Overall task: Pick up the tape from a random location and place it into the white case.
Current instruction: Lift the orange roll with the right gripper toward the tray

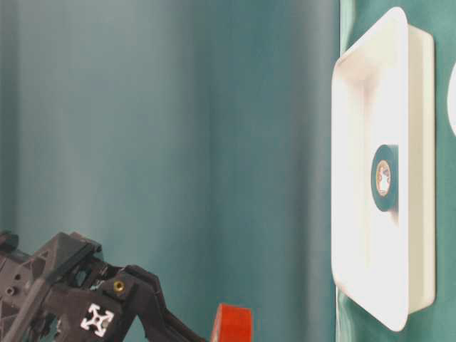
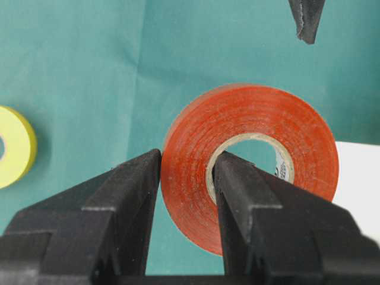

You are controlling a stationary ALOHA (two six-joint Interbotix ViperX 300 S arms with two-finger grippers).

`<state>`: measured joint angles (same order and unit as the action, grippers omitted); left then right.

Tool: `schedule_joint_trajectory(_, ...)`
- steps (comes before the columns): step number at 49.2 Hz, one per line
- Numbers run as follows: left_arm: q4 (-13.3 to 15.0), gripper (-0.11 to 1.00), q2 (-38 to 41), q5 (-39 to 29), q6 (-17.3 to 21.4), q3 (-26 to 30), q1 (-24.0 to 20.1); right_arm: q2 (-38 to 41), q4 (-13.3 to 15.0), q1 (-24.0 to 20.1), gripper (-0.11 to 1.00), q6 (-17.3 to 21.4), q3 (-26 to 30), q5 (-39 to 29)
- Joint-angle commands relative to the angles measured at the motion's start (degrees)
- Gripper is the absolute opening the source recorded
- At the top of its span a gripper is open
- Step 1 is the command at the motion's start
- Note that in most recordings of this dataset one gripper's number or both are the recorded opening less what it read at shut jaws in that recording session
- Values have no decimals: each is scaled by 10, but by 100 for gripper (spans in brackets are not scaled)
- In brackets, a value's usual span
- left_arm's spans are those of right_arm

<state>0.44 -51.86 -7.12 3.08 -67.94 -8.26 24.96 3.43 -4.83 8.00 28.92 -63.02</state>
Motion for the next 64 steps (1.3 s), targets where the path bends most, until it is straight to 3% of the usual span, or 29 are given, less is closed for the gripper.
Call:
schedule_joint_trajectory(1, 1, 97, 4, 4, 0, 5, -1, -32, 1, 0, 31, 1, 17, 2)
schedule_joint_trajectory(34, 1, 97, 4, 3, 0, 6, 0, -32, 2, 8, 32, -2, 16, -3)
schedule_joint_trajectory(64, 1, 97, 4, 3, 0, 5, -1, -36, 2, 113, 32, -23, 17, -12)
